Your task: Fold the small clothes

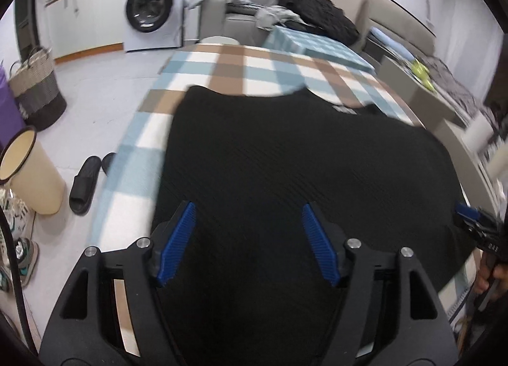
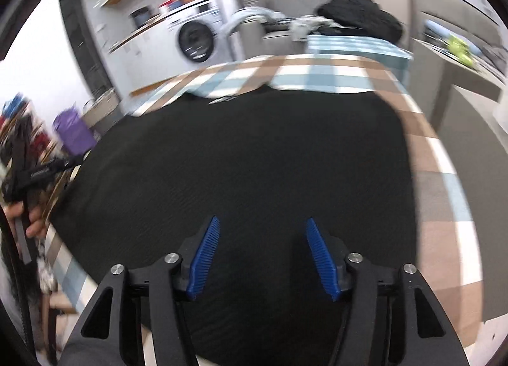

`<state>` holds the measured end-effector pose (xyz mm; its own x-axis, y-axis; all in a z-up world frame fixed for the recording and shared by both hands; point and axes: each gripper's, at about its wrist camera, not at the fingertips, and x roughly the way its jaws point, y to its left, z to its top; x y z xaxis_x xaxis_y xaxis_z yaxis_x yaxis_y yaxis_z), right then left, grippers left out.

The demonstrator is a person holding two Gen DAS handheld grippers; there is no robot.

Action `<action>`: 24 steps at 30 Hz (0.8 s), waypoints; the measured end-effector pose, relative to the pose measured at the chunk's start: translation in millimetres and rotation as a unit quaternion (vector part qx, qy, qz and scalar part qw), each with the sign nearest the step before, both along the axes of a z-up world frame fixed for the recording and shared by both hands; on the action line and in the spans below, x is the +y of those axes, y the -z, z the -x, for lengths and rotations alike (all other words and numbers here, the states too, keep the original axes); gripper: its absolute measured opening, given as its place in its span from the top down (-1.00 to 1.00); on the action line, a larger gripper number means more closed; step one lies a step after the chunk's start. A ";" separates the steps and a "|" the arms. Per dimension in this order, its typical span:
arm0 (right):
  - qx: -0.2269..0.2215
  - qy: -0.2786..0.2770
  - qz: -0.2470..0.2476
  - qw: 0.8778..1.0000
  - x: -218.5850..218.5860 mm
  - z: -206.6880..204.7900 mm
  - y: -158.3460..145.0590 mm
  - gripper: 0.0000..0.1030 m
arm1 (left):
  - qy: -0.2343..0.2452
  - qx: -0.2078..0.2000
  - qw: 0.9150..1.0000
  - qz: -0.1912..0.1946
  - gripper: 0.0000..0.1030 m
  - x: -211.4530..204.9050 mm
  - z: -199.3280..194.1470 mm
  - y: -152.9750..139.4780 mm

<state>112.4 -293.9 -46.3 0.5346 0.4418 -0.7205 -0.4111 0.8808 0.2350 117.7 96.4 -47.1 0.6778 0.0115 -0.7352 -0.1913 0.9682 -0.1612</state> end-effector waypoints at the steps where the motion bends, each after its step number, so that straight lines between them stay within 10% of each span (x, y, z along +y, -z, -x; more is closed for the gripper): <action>1: 0.003 -0.006 -0.003 1.000 7.2 4.4 1.3 -0.30 | 0.003 0.001 1.000 0.004 -0.34 -9.1 4.7 0.4; 12: 0.011 -0.023 0.013 1.000 59.7 17.4 10.0 -0.78 | 0.080 -0.010 0.996 -0.039 -0.66 -100.8 35.5 -0.2; 24: -0.012 -0.064 0.115 0.991 62.1 26.6 21.4 -0.89 | 0.071 0.019 0.996 -0.050 -0.66 -98.2 31.5 15.4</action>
